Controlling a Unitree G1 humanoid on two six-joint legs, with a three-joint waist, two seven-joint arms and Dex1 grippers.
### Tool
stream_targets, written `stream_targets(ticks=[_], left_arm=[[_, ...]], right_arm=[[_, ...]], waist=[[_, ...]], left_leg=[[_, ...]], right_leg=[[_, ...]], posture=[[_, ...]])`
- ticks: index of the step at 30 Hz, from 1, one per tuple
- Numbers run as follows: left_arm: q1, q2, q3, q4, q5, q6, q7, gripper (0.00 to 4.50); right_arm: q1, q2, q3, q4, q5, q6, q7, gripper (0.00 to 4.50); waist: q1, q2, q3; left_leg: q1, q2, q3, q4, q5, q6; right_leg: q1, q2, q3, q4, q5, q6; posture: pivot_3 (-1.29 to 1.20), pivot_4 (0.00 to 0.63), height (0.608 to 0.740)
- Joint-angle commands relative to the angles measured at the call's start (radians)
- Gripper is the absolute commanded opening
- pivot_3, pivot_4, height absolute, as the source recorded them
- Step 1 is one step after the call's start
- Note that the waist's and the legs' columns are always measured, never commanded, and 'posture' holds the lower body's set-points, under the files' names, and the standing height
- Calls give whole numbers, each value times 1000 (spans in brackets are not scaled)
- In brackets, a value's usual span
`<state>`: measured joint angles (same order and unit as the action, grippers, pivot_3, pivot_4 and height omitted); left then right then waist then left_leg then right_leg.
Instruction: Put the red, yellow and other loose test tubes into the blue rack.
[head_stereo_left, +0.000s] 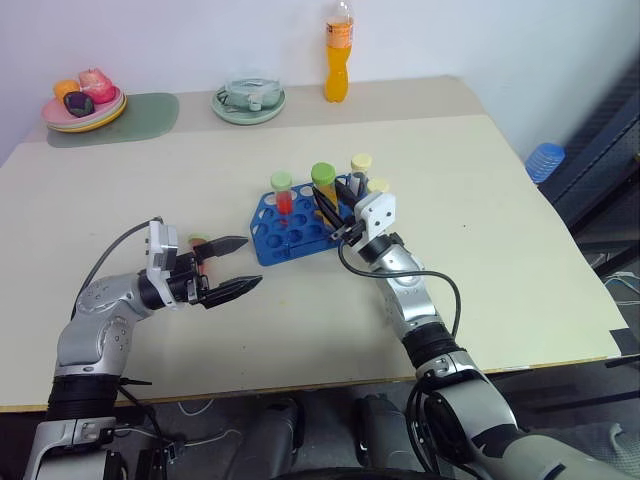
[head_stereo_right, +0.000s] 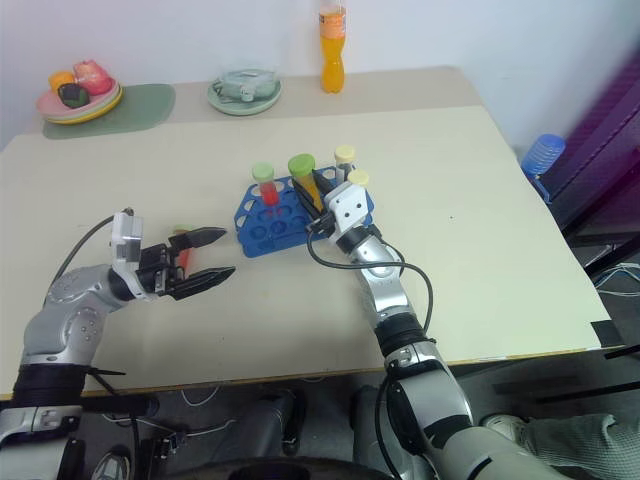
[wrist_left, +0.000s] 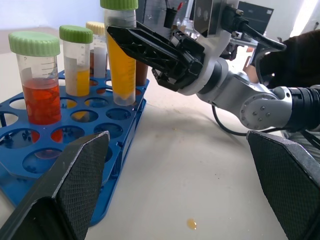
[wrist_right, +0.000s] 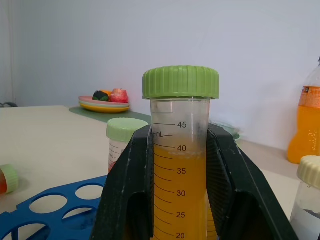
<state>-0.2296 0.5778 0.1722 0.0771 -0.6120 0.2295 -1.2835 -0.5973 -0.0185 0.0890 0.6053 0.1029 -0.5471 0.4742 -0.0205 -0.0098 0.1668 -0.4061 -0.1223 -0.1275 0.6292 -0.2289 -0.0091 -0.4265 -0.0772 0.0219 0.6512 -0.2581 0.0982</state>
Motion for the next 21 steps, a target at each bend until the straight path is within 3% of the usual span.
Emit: stream_targets(ticks=[1,12,19,20,21], left_arm=[[1,10,19,-28,-19,-3,-5,4500],[-8,11,16,-21,-17,0,-8,4500],[-6,12,19,-24,-19,2,-5,4500],[-5,12,20,-24,-19,3,-4,4500],[-5,12,21,-25,-19,3,-3,4500]], right_arm=[[22,-2,-7,-18,0,2,-3,764],[40,9,-12,-26,33,19,18,764],[19,24,-22,23,7,-22,-14,4127],[18,22,-21,28,-6,-31,-27,4443],[17,21,-20,31,-13,-36,-35,4443]], waist=[[0,0,0],[1,0,0],[-2,0,0],[-1,0,0],[-1,0,0]], left_leg=[[0,0,0,0,0,0],[0,0,0,0,0,0],[0,0,0,0,0,0],[0,0,0,0,0,0],[0,0,0,0,0,0]], right_leg=[[0,0,0,0,0,0],[0,0,0,0,0,0],[0,0,0,0,0,0],[0,0,0,0,0,0],[0,0,0,1,0,0]], posture=[[0,150,740],[0,150,740],[0,150,740],[0,150,740],[0,150,740]])
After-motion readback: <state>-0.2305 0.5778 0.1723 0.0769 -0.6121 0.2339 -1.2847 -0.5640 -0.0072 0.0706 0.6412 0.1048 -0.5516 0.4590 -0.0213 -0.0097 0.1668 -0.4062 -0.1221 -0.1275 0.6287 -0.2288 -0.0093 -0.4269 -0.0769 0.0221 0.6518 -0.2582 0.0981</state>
